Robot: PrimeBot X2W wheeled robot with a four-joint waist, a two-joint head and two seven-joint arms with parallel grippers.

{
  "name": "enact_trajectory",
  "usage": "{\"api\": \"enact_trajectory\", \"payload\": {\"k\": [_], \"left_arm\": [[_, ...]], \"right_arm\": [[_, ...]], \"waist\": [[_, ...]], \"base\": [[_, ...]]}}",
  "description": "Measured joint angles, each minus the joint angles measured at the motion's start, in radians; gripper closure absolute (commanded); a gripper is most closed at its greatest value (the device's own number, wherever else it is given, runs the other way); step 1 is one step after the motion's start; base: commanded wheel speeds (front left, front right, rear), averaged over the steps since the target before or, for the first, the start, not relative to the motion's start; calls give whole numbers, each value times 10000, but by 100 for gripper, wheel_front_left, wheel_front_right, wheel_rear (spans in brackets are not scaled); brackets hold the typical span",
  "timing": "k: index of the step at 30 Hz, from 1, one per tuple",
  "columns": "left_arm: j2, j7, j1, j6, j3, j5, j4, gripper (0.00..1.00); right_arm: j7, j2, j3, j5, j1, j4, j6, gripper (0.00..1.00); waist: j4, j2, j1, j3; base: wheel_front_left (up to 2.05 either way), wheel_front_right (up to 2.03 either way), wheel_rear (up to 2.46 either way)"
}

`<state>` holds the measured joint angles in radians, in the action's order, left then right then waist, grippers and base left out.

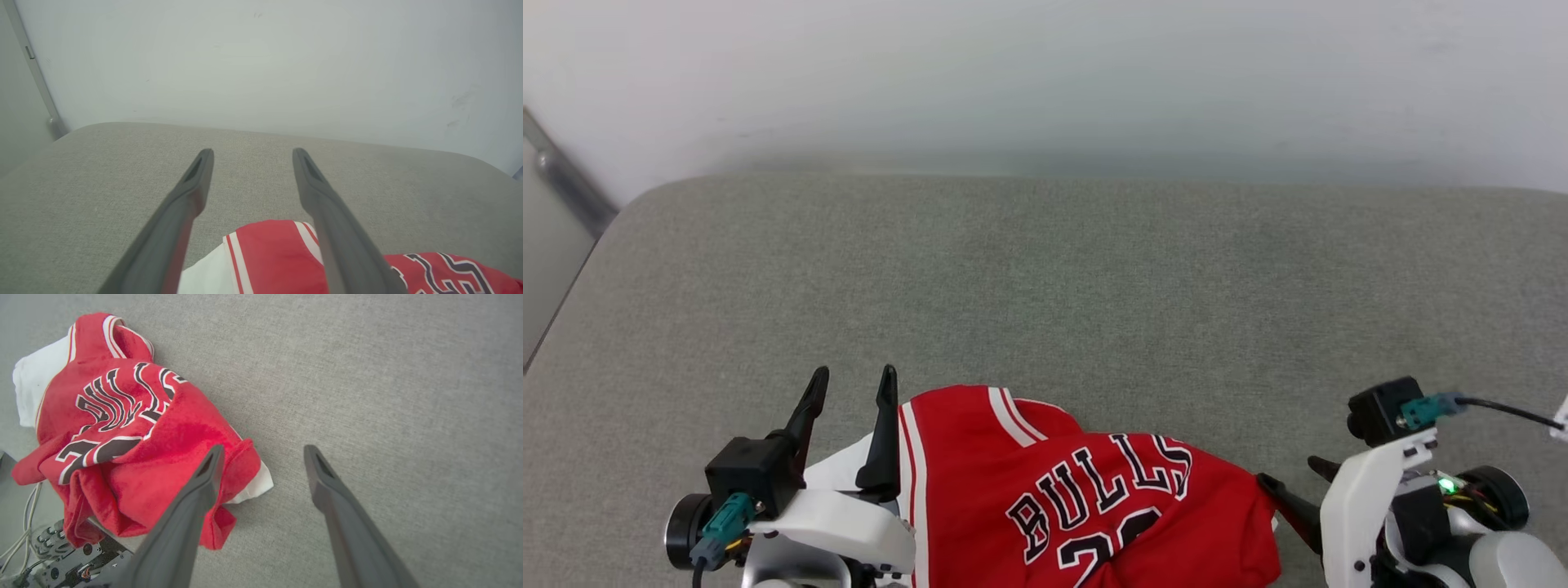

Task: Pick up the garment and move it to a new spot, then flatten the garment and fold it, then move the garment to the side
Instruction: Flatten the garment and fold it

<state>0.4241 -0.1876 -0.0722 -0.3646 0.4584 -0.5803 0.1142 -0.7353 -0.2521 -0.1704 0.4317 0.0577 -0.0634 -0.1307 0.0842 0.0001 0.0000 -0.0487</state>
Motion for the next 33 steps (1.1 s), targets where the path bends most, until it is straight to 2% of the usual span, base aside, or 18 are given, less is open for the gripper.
{"api": "enact_trajectory", "payload": {"k": [6, 10, 11, 12, 13, 17, 23, 28, 33], "left_arm": [[-123, -92, -300, 90, 31, 29, -113, 0], [-192, -180, -433, 155, 31, 25, -236, 0], [-217, -190, -473, 186, 33, 23, -265, 0], [-232, -203, -514, 192, 27, 23, -288, 0], [-236, -228, -550, 207, 21, 21, -316, 0], [-276, -284, -571, 213, -8, -25, -430, 0], [-311, -366, -570, 213, -40, -50, -500, 0], [-284, -370, -560, 213, -50, -69, -502, 0], [-272, -353, -560, 215, -17, -111, -491, 0]], "right_arm": [[-1101, -552, -1162, 920, 1028, 769, -2, 0], [-1670, -790, -1555, 1478, 1288, 1459, 0, 0], [-1778, -798, -1603, 1601, 1362, 1597, 0, 11], [-1868, -817, -1653, 1647, 1425, 1726, 0, 59], [-1889, -838, -1674, 1707, 1480, 1791, 0, 100], [-1705, -915, -1641, 1837, 1800, 1994, -2, 100], [-602, -1229, -1074, 1402, 2665, 2211, -2, 100], [261, -1325, -73, 786, 3181, 2247, -2, 100], [830, -1074, 1488, 42, 2814, 2514, -2, 100]], "waist": [[282, 0, 0, -523], [437, -1, 1, -761], [464, 0, 0, -810], [487, 0, 0, -852], [506, 0, 0, -885], [517, 0, 1, -920], [386, 0, 0, -816], [180, 0, 0, -758], [-10, 0, 0, -751]], "base": [[0, 0, 0], [0, 0, 0], [0, 0, 0], [0, 0, 0], [0, 0, 0], [0, 0, 0], [0, 0, 0], [0, 0, 0], [0, 0, 0]]}}
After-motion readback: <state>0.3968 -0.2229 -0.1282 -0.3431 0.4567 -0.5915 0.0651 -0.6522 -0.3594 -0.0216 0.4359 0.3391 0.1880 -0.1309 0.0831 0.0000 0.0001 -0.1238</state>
